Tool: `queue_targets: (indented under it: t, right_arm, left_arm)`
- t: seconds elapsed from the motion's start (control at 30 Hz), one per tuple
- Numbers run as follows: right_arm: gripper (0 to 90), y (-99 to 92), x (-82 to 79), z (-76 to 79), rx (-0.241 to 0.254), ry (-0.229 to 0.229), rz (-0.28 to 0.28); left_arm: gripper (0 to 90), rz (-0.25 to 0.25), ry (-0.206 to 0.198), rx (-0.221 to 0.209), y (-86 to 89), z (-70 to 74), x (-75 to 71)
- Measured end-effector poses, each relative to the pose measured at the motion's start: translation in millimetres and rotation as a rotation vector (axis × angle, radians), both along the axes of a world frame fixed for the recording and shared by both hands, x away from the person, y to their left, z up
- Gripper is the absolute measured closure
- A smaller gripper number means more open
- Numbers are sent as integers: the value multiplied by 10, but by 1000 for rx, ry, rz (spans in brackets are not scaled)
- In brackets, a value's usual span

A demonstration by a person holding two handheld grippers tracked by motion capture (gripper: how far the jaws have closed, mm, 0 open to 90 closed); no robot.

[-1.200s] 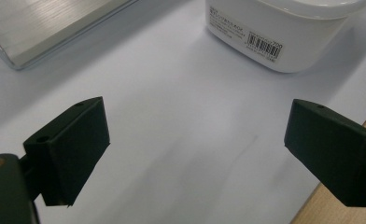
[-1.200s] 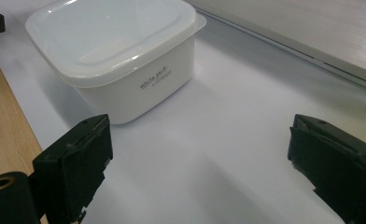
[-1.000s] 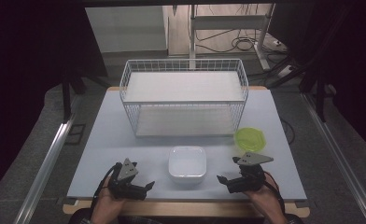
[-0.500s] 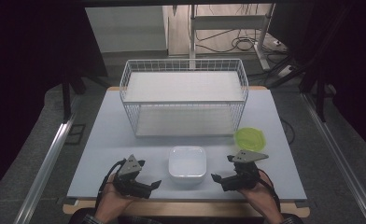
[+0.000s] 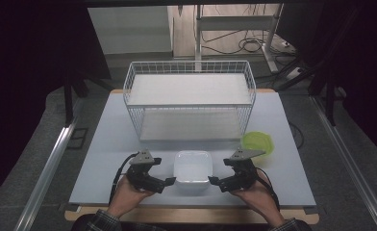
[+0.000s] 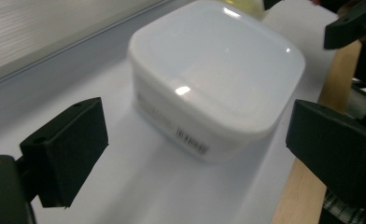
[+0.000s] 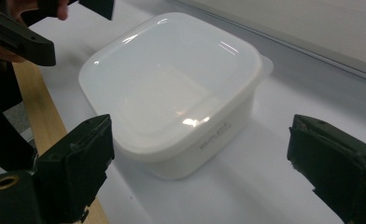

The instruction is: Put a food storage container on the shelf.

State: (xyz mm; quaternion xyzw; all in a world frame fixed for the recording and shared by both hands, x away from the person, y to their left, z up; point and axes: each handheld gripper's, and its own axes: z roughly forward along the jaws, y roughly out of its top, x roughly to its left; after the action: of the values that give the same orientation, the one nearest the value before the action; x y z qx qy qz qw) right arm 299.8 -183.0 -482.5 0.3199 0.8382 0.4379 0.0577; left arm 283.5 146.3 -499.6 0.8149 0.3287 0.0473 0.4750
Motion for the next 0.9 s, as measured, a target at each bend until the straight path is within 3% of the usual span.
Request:
queue_targets:
  t: [0.07, 0.2, 0.33, 0.4, 0.47, 0.53, 0.57, 0.7, 0.87, 0.9]
  right_arm:
    - [91, 72, 60, -3, -11, 15, 10]
    - [111, 138, 135, -32, -1, 58, 15]
    - [172, 223, 224, -78, -8, 114, 28]
    - [212, 244, 270, -90, 0, 178, 19]
    - [254, 239, 278, -85, 6, 203, 16]
    - [305, 230, 273, -71, 12, 231, 3]
    - [379, 217, 248, -39, 10, 248, -26]
    - [497, 177, 196, 14, 15, 251, -58]
    - [601, 121, 78, 65, 37, 259, -87]
    - [616, 110, 54, 69, 40, 262, -92]
  left_arm:
    - [36, -42, 43, -33, -76, -14, 135]
    - [45, -57, 65, -20, -141, -52, 232]
    - [93, -82, 127, -43, -180, -101, 329]
    - [124, -70, 143, -41, -194, -99, 348]
    - [177, -49, 173, -14, -200, -97, 360]
    - [176, -37, 184, -12, -199, -89, 349]
    - [227, -23, 188, -14, -197, -75, 334]
    - [314, 15, 188, -7, -186, -3, 251]
    - [358, 18, 271, -41, -140, -30, 143]
    - [367, 22, 272, -52, -133, -40, 116]
